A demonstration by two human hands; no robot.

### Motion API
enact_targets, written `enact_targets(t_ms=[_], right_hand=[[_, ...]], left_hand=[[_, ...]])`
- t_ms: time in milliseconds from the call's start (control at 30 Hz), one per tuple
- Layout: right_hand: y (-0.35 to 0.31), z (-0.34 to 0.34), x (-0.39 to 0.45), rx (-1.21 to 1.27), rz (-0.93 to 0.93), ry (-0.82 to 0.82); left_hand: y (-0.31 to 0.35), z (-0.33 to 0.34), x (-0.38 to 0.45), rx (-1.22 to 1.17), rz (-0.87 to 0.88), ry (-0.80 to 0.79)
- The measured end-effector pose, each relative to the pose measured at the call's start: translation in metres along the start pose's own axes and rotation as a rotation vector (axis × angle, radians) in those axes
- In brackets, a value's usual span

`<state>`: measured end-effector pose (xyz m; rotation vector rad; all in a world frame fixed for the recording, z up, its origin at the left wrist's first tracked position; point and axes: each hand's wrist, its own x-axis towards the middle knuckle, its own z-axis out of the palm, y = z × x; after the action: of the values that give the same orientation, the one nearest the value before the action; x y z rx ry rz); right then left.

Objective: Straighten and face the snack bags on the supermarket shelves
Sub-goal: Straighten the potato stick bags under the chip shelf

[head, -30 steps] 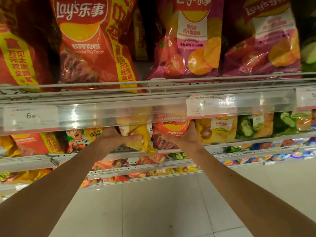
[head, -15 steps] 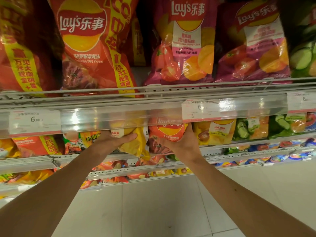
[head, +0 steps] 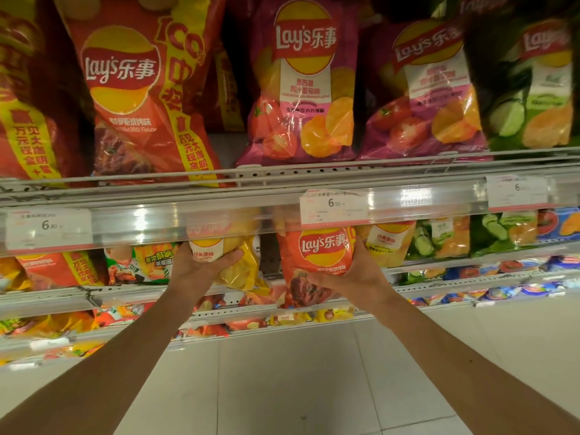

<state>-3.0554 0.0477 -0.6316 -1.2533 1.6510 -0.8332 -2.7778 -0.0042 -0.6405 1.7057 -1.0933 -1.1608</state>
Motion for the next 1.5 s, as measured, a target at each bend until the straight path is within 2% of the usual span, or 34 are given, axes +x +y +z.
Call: enact_targets(t_ms=[267, 333, 500, 700, 800, 1000, 1267, 1400, 1500], right_hand=[[0.024, -0.039, -0.009, 0.008, -0.014, -0.26], [0.031, -0.043, -0.018, 0.011, -0.007, -0.271], [0.054, -0.057, -0.042, 0.127, 0.013, -0.179], [0.064, -0.076, -0.056, 0.263, 0.01, 0.091], [0.062, -0.085, -0.057, 0.263, -0.013, 0.192], [0.065, -0.085, -0.058, 0.225, -0.01, 0.185], [0.066, -0.074, -0.062, 0.172, -0.008, 0.125], [0.06, -0.059, -0.067, 0.167, -0.037, 0.118], [0.05, -0.037, -0.073, 0.157, -0.027, 0.132]], left_hand=[[0.008, 0.017, -0.008, 0.112, 0.022, 0.139], [0.009, 0.027, -0.011, 0.116, 0.03, 0.173], [0.017, 0.067, -0.021, 0.159, 0.107, 0.213], [0.022, 0.118, -0.035, 0.283, 0.237, 0.282], [0.02, 0.139, -0.039, 0.341, 0.216, 0.302], [0.018, 0.168, -0.041, 0.356, 0.148, 0.325], [0.013, 0.184, -0.037, 0.386, 0.075, 0.213], [0.006, 0.16, -0.033, 0.331, 0.077, -0.026], [-0.002, 0.125, -0.042, 0.363, 0.184, -0.175]])
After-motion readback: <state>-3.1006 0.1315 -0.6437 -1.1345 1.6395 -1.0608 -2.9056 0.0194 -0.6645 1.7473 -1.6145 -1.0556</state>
